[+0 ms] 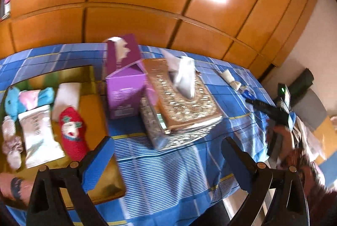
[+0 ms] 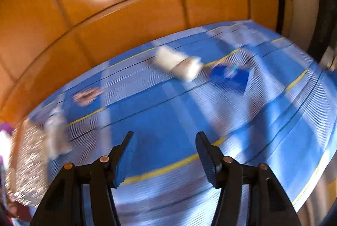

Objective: Organize soft objects
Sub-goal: 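Release the sock and towel roll in the tray and move both tools back, then grasp the blue Tempo tissue pack with the right tool while the left tool grasps the white sock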

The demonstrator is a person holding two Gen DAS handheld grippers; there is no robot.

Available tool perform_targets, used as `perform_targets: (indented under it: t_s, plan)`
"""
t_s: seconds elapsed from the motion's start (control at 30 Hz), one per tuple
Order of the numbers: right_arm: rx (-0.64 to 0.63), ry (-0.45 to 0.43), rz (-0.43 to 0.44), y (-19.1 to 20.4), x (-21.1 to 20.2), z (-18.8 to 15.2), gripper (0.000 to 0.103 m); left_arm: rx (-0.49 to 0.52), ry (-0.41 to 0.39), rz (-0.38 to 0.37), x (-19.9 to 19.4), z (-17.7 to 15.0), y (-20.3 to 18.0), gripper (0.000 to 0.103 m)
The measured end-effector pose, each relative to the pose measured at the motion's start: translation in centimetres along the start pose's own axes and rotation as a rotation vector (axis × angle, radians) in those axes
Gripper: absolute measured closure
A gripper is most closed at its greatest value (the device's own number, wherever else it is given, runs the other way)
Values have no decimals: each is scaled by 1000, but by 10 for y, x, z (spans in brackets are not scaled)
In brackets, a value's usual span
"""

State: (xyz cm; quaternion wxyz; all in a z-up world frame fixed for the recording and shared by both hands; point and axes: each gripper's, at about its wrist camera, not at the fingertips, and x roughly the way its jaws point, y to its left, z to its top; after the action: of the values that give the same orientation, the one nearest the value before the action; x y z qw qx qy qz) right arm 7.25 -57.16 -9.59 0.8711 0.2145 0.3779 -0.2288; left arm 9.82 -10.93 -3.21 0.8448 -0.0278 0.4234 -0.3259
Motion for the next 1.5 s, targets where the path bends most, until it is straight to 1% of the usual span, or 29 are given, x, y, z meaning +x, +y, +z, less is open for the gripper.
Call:
perform_targets:
  t_s: [0.07,0.1,0.13,0.2,0.3,0.37,0.5,0.57,0.63,0.67,0.7,0.77,0.8,0.83,0.9,0.97,1.1,1.17,1.23,1.3,1.37,1.43,1.47,1.5]
  plan:
    - [-11,-1,-44,-24,9,24,38,11,12,-8,6,2,-9,1]
    - [-28,20,-67,-38,19,40,32,16,18,-11,9,3,-14,1]
    - [-44,38,-89,-47,30,53,29,20,24,-11,12,4,-17,1]
    - [-74,59,-125,-61,42,70,29,32,37,-9,18,5,-24,1]
    - [-120,129,-118,-79,64,90,29,37,56,-2,26,9,-33,1]
    - [-170,182,-122,-84,81,100,29,36,67,-3,30,12,-36,1]
    - [-278,247,-110,-90,104,109,29,36,75,-6,35,19,-47,1]
    - [-317,280,-111,-90,113,109,29,45,76,-7,38,22,-54,1]
    - [-338,314,-92,-90,119,104,29,63,82,-17,41,27,-63,1]
    - [-343,313,-92,-89,119,101,29,71,83,-23,43,29,-67,1]
    - [-337,291,-84,-90,117,100,29,78,85,-28,44,31,-70,1]
    - [-264,260,-24,-96,113,99,30,96,92,-37,49,36,-78,1]
    - [-230,255,-7,-98,113,98,38,106,94,-41,50,39,-82,1]
    - [-181,239,-6,-102,110,95,39,113,98,-43,52,41,-85,1]
    - [-101,212,-15,-103,105,92,41,129,99,-44,55,48,-94,1]
    - [-51,187,20,-100,97,85,41,139,97,-54,57,56,-102,1]
    - [38,133,55,-82,78,59,42,177,90,-26,65,77,-120,1]
    - [88,97,100,-70,66,42,42,179,99,-17,73,90,-125,1]
    - [182,65,217,-60,54,21,42,173,114,11,85,107,-129,1]
    - [241,47,274,-49,50,4,42,171,119,32,99,128,-132,1]
    - [251,26,299,-40,48,-9,42,171,140,95,115,146,-134,1]
    - [210,-28,275,-28,42,-20,42,203,180,148,140,166,-136,1]
    - [195,-44,272,-23,42,-22,42,230,207,204,156,176,-138,1]
    - [182,-57,275,-20,41,-26,42,268,241,237,171,183,-139,2]
